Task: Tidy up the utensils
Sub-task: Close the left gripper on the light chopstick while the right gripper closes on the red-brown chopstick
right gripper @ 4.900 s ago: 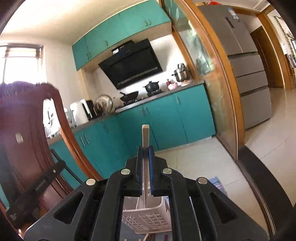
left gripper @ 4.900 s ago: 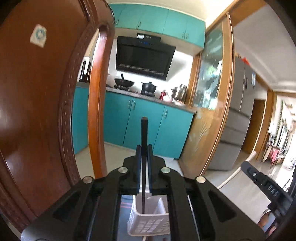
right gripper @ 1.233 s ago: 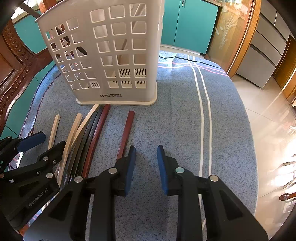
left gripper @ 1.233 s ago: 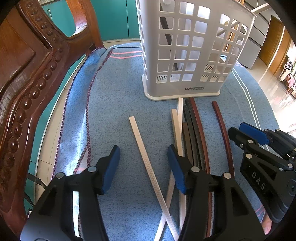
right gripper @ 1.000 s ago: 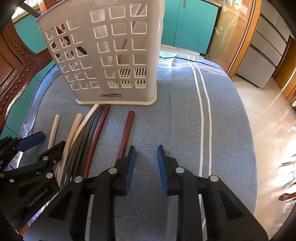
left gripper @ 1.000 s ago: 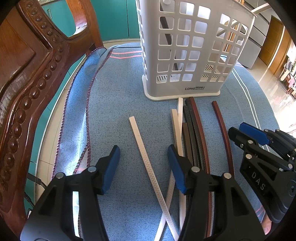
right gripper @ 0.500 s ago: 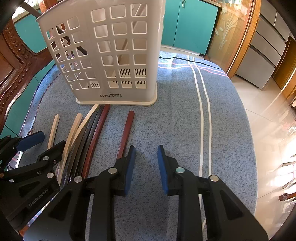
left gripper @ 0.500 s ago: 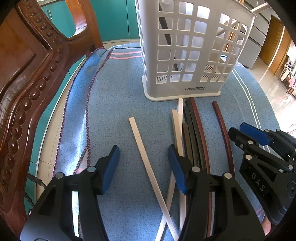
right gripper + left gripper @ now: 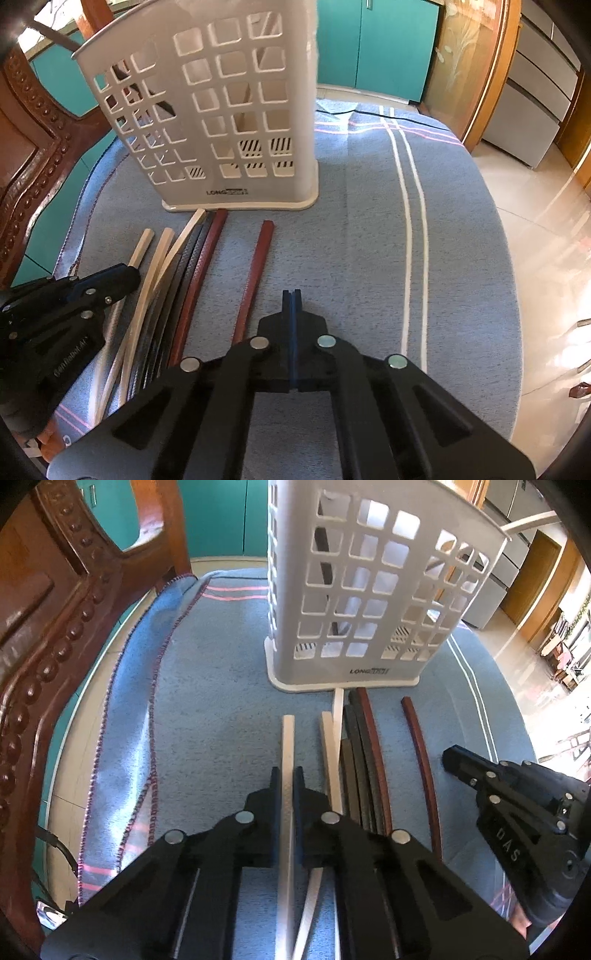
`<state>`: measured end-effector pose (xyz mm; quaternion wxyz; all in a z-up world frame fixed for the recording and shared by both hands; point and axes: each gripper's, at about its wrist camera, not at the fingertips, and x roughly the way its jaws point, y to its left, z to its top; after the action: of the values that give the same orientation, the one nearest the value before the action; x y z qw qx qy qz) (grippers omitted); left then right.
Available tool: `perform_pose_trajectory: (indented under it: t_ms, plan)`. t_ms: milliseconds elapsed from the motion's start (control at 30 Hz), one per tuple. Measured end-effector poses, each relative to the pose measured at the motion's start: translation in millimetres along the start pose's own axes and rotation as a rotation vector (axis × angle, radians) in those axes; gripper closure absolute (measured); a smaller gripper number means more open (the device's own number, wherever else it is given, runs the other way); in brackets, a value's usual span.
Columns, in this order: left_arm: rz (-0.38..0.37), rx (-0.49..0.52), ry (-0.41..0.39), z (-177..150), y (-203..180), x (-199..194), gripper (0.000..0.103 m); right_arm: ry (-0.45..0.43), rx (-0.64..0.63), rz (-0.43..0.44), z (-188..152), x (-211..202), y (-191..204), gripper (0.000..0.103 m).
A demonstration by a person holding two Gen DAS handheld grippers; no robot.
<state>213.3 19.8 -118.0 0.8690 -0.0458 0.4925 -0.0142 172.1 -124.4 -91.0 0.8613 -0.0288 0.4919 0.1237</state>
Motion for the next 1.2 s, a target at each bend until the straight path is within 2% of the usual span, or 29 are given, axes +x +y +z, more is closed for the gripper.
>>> perform_pose_trajectory:
  t_ms: [167,500,767,800,867,1000,1033,1067,1200]
  plan:
    - [-0.004,0.002,-0.036,2.6,1.1,-8.5,0.096,-0.001,0.012,-0.002,3.8,-2.3,-9.4,0.103]
    - [-0.016,-0.031,-0.006,-0.1,9.1,-2.3,0.096,0.032,-0.02,-0.006,4.9,7.5,-6.2,0.103]
    - [-0.009,-0.016,0.008,2.1,2.2,4.8,0.096,0.031,-0.024,-0.02,1.0,10.0,-0.5,0.101]
    - [-0.008,-0.016,0.008,2.5,1.6,5.2,0.096,0.031,-0.025,-0.021,0.9,10.3,-0.2,0.1]
    - [-0.008,-0.016,0.008,1.8,0.9,4.9,0.096,0.031,-0.025,-0.018,-0.4,10.1,0.9,0.091]
    - [-0.007,-0.017,0.008,0.7,0.1,6.9,0.096,0.024,-0.047,-0.035,-5.8,7.4,9.8,0.087]
    - [-0.008,-0.016,0.007,0.7,0.2,6.8,0.096,0.02,-0.059,-0.041,-6.4,7.2,11.8,0.09]
    - [-0.009,-0.015,0.004,1.2,-0.3,6.6,0.096,0.019,-0.062,-0.032,-7.2,6.9,13.4,0.103]
    - [-0.027,-0.021,-0.027,3.4,0.3,-5.8,0.096,0.005,-0.043,-0.001,-8.0,0.1,11.5,0.103]
